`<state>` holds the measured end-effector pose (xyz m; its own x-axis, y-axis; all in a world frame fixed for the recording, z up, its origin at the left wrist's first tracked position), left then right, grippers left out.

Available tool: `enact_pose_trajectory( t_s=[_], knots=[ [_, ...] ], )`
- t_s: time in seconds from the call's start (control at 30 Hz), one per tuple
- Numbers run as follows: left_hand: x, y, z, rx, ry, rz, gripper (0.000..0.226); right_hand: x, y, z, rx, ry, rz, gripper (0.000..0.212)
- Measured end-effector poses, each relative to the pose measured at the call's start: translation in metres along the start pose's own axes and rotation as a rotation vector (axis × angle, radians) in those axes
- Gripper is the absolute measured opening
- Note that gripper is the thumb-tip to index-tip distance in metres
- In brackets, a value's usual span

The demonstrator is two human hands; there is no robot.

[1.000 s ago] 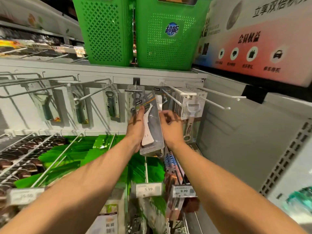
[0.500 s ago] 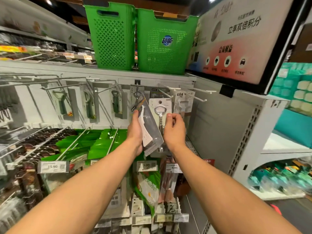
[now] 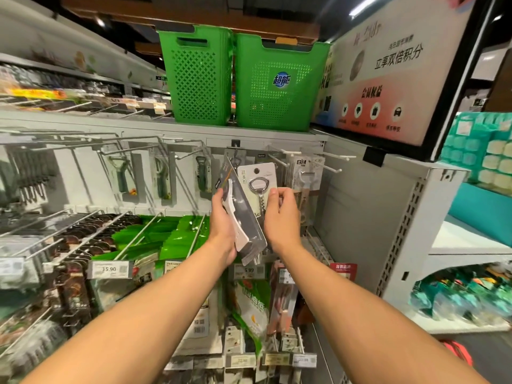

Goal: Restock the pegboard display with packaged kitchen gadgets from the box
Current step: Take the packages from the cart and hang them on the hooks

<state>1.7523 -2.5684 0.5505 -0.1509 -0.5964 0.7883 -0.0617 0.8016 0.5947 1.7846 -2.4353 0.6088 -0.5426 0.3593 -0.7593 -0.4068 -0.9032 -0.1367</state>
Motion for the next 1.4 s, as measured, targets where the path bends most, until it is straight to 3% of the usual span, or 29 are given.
enact_pose_trajectory(
  t_s=[0.3, 0.57, 0.83, 0.93, 1.17, 1.4],
  knots=[
    [0.032, -0.037, 0.0, 0.104, 0.097, -0.025, 0.075, -0.017, 0.029, 0.001, -0.065, -0.001, -0.053, 0.024],
    [0.048, -0.052, 0.01, 0.159, 0.14, 0.0, 0.058, -0.013, 0.045, 0.007, -0.053, 0.054, -0.052, 0.025],
    [0.054, -0.069, 0.028, 0.327, 0.185, 0.086, 0.086, 0.0, 0.06, 0.019, 0.009, 0.071, -0.065, 0.01],
    [0.059, -0.071, 0.038, 0.34, 0.216, 0.121, 0.086, 0.004, 0.066, 0.025, 0.002, 0.038, -0.07, 0.003],
    [0.078, -0.066, 0.065, 0.38, 0.286, 0.135, 0.067, 0.034, 0.091, 0.055, 0.001, 0.004, -0.099, 0.023],
    [0.09, -0.074, 0.125, 0.365, 0.299, 0.183, 0.074, 0.075, 0.129, 0.093, -0.04, -0.005, -0.188, 0.039]
  ],
)
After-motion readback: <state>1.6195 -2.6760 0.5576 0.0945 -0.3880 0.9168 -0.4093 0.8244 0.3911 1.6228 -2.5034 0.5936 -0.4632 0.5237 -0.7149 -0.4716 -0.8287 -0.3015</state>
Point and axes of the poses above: each hand's wrist, its own z-axis towards the middle knuckle, its own y-axis out of the palm, x = y × z, the point moved 7 cm from there along z, towards the middle knuckle, and after that the axes turned 8 degrees about -y, right-handed, at the moved point
